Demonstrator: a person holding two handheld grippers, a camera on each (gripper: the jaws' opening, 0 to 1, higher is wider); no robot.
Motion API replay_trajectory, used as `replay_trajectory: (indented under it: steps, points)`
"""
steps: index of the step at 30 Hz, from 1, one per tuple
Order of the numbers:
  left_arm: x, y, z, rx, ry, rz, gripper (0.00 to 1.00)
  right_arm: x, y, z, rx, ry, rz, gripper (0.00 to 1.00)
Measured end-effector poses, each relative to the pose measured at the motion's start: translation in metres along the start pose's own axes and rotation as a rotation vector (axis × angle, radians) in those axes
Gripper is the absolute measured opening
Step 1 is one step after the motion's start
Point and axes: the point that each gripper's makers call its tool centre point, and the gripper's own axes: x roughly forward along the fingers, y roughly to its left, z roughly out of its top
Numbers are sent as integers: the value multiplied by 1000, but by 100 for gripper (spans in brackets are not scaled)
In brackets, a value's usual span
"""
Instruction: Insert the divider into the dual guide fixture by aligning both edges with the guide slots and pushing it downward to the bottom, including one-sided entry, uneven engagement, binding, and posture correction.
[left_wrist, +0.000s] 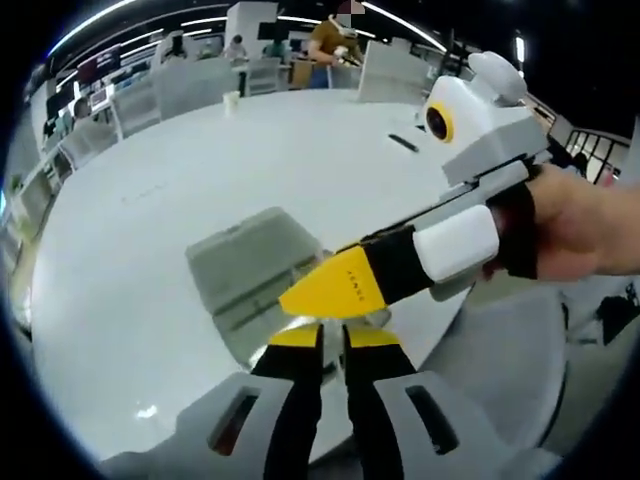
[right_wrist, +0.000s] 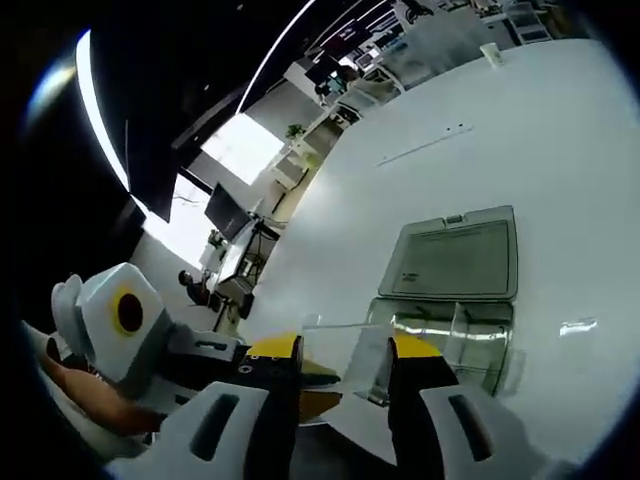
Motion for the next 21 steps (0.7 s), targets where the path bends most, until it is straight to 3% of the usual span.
replay_trajectory:
  steps: [12, 21]
  points:
    - [4, -1, -8, -1, 42, -4, 4, 2, -4, -9, 27, 37, -44, 30]
    - [5, -3, -11, -24, 57, -61, 2, 4, -8, -10, 29, 54, -50, 31]
